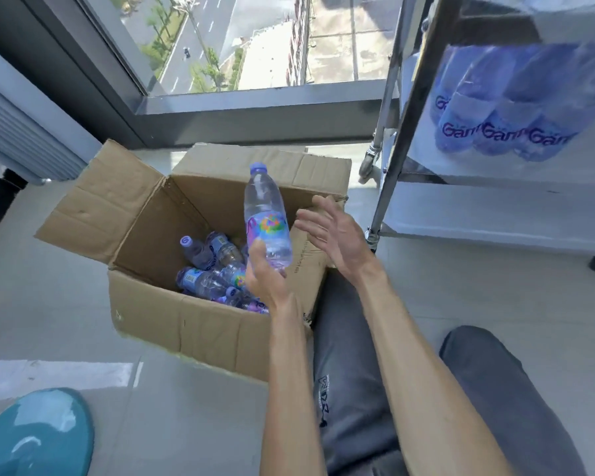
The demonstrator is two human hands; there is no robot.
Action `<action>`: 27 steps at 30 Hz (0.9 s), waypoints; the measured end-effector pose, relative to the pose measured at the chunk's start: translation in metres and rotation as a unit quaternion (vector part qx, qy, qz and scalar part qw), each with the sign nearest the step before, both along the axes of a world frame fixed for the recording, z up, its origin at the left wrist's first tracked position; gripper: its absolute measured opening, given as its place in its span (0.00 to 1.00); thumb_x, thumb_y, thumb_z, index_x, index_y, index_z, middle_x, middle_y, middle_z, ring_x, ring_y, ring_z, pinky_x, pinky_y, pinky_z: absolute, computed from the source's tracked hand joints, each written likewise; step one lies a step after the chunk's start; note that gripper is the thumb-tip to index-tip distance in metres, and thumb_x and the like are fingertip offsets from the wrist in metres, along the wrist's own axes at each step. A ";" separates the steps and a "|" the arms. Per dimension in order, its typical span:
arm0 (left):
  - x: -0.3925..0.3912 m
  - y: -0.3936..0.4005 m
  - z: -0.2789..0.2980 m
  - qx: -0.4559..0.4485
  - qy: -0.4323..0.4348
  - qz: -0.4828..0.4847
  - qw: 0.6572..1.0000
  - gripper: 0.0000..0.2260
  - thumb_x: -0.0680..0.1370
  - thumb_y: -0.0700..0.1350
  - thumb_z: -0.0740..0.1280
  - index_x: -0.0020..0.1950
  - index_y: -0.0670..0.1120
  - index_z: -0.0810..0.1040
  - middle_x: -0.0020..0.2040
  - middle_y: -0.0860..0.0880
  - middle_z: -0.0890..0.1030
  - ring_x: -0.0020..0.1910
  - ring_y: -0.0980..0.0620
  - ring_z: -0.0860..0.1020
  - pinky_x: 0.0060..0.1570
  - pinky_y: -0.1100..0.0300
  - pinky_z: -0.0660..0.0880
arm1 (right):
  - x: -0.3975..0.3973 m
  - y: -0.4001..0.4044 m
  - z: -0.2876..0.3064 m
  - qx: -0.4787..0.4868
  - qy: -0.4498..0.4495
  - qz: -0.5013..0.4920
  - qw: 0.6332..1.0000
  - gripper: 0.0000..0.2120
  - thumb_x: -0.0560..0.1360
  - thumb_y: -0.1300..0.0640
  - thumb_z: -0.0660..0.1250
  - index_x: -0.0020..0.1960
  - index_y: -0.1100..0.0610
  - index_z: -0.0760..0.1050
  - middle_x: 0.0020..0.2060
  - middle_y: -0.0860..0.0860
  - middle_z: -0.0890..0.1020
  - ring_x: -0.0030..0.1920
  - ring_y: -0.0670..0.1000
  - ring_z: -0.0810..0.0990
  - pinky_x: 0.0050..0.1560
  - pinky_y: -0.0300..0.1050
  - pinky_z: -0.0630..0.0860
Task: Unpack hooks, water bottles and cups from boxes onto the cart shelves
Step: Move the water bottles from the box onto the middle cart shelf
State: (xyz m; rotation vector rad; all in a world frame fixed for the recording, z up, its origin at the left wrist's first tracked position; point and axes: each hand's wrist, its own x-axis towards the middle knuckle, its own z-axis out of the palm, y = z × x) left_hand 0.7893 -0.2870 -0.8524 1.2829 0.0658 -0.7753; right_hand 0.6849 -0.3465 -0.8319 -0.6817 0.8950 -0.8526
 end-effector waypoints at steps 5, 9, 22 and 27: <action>-0.043 0.040 0.019 -0.076 -0.165 -0.256 0.949 0.10 0.68 0.55 0.72 0.40 0.49 0.81 0.36 0.53 0.80 0.36 0.55 0.77 0.35 0.63 0.73 | -0.051 0.007 0.058 -0.117 0.074 -0.061 0.988 0.16 0.76 0.43 0.67 0.57 0.54 0.78 0.48 0.49 0.85 0.47 0.46 0.84 0.47 0.41 0.78; -0.085 0.029 0.043 -0.150 -0.220 -0.379 0.886 0.13 0.70 0.51 0.74 0.53 0.51 0.82 0.45 0.53 0.84 0.41 0.57 0.80 0.41 0.66 0.75 | -0.105 0.018 0.079 -0.155 0.144 -0.189 0.959 0.28 0.65 0.46 0.76 0.61 0.55 0.76 0.50 0.54 0.84 0.48 0.51 0.84 0.45 0.45 0.80; -0.229 0.056 0.059 -0.045 -0.063 -0.574 0.816 0.25 0.73 0.60 0.70 0.58 0.41 0.78 0.51 0.38 0.84 0.43 0.43 0.84 0.41 0.58 0.80 | -0.268 0.061 0.079 -0.183 -0.041 -0.298 0.936 0.14 0.72 0.45 0.68 0.50 0.54 0.81 0.47 0.55 0.83 0.47 0.54 0.81 0.51 0.52 0.75; -0.263 0.062 0.065 -0.033 -0.199 -0.450 0.870 0.23 0.64 0.50 0.78 0.54 0.49 0.72 0.55 0.40 0.79 0.44 0.48 0.83 0.46 0.53 0.80 | -0.287 0.065 0.081 -0.233 0.126 -0.255 0.930 0.11 0.69 0.49 0.75 0.47 0.50 0.76 0.38 0.45 0.80 0.39 0.47 0.80 0.45 0.44 0.78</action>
